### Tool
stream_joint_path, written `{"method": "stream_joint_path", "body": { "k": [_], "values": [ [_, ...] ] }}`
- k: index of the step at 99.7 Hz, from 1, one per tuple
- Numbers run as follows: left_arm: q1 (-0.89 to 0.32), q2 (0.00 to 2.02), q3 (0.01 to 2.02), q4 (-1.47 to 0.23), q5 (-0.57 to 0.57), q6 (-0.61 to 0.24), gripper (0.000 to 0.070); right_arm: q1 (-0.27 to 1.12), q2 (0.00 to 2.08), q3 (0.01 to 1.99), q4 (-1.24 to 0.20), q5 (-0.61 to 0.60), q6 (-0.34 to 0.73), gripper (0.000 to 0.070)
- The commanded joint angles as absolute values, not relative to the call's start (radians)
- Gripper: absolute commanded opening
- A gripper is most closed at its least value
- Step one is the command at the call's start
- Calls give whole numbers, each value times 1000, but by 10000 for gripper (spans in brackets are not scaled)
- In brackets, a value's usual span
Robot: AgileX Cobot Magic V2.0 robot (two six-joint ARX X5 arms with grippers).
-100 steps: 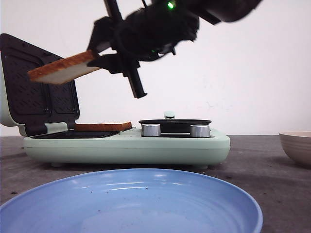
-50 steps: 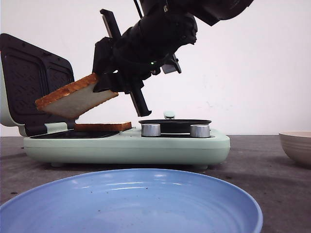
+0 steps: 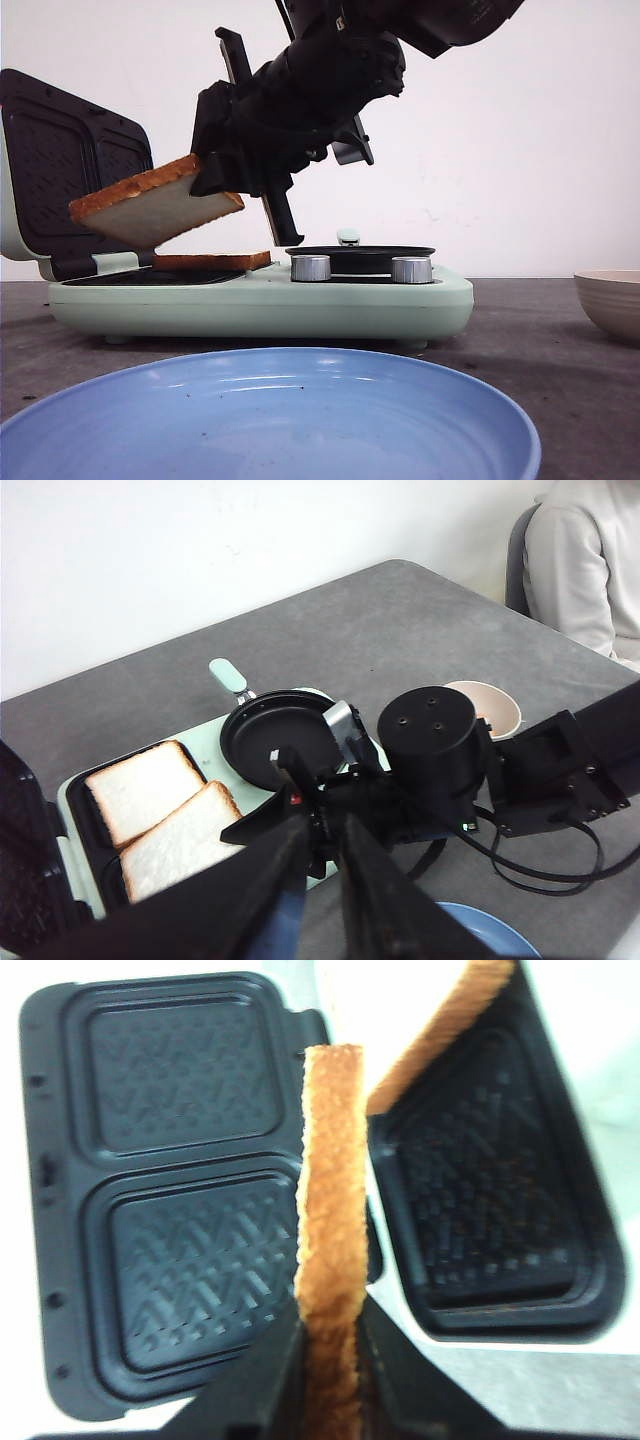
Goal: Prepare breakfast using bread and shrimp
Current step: 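Carry the bread with the right gripper over the sandwich maker plate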
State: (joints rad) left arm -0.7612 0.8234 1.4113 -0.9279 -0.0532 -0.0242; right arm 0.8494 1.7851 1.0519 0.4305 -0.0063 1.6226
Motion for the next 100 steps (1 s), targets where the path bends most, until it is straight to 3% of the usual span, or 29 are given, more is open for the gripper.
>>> {"method": "stream_joint_path", "body": {
  "k": [1,100],
  "values": [
    [-773,828,1435,-921,-52,-15,11,863,1820,1065,442,-7,1650,2],
    [-794,809,1435,-928,-52,-15,11,841,1872,1093,479,-19,1666,2]
  ]
}}
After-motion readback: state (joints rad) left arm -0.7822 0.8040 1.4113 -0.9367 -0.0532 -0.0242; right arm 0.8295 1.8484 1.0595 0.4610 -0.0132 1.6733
